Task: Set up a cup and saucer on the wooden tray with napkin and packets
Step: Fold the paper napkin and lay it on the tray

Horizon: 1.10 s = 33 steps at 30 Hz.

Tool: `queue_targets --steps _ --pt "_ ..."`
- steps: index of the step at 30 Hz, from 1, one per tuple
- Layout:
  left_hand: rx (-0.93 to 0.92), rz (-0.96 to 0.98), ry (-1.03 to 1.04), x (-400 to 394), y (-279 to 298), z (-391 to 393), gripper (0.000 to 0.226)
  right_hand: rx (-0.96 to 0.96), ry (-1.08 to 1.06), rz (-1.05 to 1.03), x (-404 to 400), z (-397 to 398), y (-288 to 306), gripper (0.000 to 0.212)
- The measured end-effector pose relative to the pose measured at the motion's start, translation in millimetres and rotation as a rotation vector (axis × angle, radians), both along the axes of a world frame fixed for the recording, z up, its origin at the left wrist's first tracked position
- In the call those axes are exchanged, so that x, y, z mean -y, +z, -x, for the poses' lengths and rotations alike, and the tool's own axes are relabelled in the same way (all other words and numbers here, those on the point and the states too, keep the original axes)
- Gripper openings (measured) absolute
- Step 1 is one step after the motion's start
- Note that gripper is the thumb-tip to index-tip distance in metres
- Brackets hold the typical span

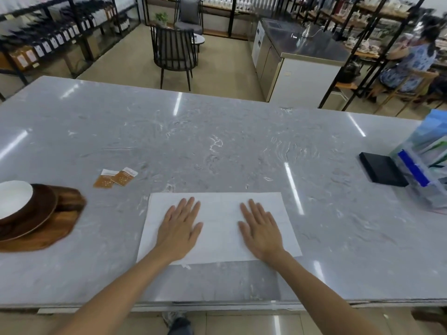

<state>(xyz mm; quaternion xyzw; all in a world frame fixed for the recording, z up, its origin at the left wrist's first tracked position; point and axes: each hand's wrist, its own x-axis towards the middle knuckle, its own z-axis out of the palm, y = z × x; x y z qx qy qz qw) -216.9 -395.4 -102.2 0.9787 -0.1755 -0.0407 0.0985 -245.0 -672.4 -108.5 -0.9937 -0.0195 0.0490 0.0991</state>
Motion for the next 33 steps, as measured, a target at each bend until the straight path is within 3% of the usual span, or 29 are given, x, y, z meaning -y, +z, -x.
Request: queue_targets --steps 6,11,17,23,28,31,33 --pt "0.005 -0.033 0.123 -51.5 -0.8 0.4 0.090 -0.012 -0.243 0.057 85.7 22.6 7.6 0.060" --pt "-0.016 0.058 0.160 -62.8 5.5 17.6 0.085 0.159 -0.412 -0.049 57.9 53.4 19.3 0.060" --pt "0.004 0.037 -0.013 -83.8 -6.0 54.1 0.068 0.225 -0.153 -0.061 17.9 105.4 7.5 0.057" --pt "-0.020 -0.002 -0.089 -99.1 -3.4 86.0 0.070 0.119 -0.173 -0.051 43.4 110.9 6.1 0.054" --pt "-0.062 0.064 -0.074 -107.0 2.4 116.3 0.080 0.267 -0.326 -0.110 16.8 119.0 13.2 0.038" --pt "-0.040 0.081 -0.086 -108.2 9.0 128.3 0.090 0.339 -0.131 -0.201 -38.3 128.8 20.5 0.034" --pt "-0.001 0.083 -0.102 -109.8 14.1 134.4 0.085 0.304 0.023 -0.321 -83.4 131.4 25.7 0.032"
